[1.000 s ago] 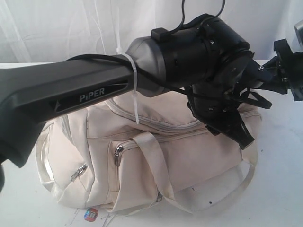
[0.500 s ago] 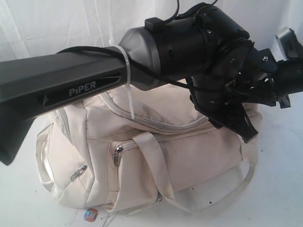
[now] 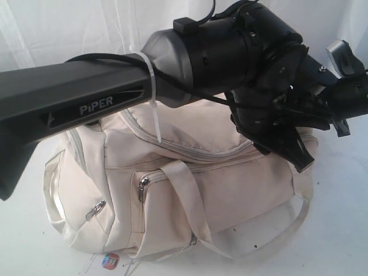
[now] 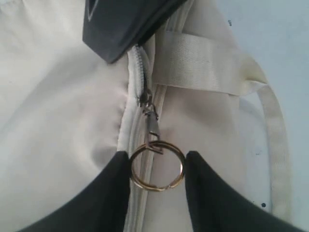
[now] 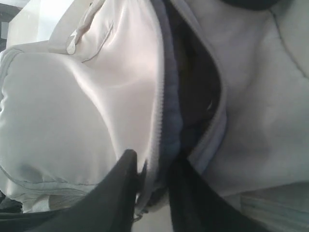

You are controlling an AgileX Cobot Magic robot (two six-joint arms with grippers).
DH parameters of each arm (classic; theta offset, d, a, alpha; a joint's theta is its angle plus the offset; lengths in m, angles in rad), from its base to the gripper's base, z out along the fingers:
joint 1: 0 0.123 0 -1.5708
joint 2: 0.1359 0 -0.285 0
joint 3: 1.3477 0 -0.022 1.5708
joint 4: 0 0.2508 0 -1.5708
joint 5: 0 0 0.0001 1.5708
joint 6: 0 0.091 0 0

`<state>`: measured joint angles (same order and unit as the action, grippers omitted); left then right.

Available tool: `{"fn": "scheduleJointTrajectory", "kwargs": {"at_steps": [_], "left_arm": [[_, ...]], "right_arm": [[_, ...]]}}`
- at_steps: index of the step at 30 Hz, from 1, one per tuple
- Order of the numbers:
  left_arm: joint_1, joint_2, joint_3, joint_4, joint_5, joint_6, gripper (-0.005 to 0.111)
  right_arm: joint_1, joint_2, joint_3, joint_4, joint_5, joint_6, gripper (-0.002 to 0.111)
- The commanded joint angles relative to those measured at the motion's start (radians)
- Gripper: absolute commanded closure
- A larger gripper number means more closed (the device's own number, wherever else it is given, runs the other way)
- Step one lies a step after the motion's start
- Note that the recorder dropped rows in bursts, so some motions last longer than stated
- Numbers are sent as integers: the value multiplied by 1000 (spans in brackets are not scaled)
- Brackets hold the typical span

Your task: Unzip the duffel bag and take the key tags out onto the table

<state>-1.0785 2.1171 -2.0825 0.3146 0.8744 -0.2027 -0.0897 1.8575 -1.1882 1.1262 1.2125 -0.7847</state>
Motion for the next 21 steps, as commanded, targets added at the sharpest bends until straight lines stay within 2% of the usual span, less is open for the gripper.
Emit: {"fn": "scheduleJointTrajectory", "kwargs": {"at_steps": [1, 3, 15, 21], "left_arm": [[-2, -16, -2, -8, 67, 1, 107], [-2, -16, -2, -5, 101, 1, 107], [-2, -16, -2, 18, 198, 20, 107], [-2, -16, -2, 4, 185, 20, 107]], "right_arm": [[2, -1, 3, -4, -27, 5, 102], [0, -1, 3, -4, -39, 5, 108], [0, -1, 3, -2, -60, 5, 108], [0, -1, 3, -1, -60, 5, 108]]}}
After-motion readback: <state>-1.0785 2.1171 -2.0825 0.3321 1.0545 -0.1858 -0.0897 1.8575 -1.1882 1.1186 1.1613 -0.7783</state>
